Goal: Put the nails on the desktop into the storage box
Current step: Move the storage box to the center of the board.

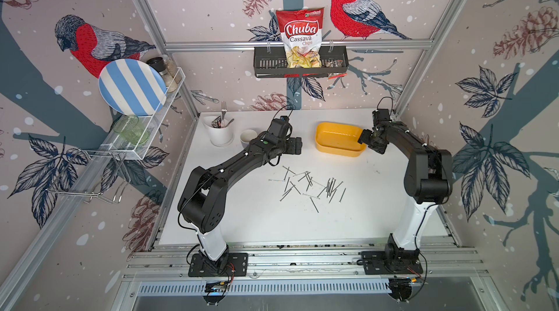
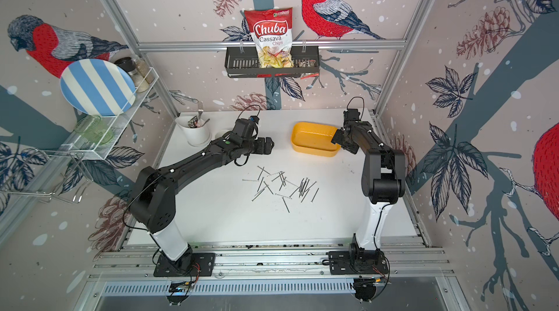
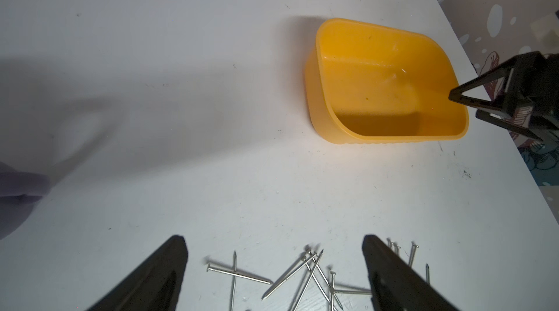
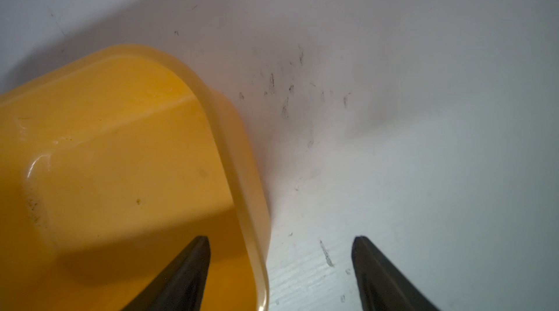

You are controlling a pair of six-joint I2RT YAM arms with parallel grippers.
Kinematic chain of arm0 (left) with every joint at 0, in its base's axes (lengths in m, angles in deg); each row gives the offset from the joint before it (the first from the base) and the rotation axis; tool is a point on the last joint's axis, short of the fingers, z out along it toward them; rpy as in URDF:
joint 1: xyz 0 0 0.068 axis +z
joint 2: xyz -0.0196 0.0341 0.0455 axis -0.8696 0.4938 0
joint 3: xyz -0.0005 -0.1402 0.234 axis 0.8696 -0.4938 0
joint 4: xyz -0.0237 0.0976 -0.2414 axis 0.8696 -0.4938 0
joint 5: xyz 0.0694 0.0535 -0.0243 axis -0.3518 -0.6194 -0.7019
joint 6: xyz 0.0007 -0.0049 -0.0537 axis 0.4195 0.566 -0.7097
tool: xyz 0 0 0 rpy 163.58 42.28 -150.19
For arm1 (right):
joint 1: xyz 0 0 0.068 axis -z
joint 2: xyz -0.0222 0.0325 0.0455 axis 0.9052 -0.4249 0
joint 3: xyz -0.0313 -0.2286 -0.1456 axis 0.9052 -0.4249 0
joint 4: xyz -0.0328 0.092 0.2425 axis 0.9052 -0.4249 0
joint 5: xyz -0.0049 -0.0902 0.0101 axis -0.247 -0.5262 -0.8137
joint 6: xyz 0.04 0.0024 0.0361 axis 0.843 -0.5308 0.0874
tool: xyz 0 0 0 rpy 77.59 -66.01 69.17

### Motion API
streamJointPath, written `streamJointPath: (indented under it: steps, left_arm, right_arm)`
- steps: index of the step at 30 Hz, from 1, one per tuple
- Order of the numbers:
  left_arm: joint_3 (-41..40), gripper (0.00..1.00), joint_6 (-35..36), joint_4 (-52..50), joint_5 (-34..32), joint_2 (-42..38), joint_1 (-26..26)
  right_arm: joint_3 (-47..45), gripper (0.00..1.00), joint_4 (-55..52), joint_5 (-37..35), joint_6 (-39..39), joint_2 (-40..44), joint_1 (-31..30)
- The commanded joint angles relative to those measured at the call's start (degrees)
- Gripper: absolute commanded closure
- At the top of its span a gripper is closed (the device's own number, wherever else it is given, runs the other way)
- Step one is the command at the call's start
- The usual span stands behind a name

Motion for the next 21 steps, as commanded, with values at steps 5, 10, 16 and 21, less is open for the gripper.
streamJointPath:
  steps: [5,10,16,21]
  left_arm:
    - [0.3,0.08,-0.1,-2.7,0.2,0.9,-0.1]
    - [-1.1,0.08,-0.2,-2.8,-1.1,0.1,-0.1]
    - [-1.8,0.08,-0.6,-2.8,-1.5,-0.1,-0.1]
    - [-1.7,0.08,-1.2,-2.8,-1.3,-0.1,-0.1]
  right_arm:
    - [3.6,0.39,-0.7,0.4,-0.8,-4.8,-0.1]
    - [5.7,0.48,-1.5,-0.7,-1.4,-6.6,-1.3]
    - [6.3,0.6,-1.8,-1.1,-1.8,-7.1,-2.2]
    - [6.2,0.7,-1.9,-1.0,-2.2,-6.6,-2.1]
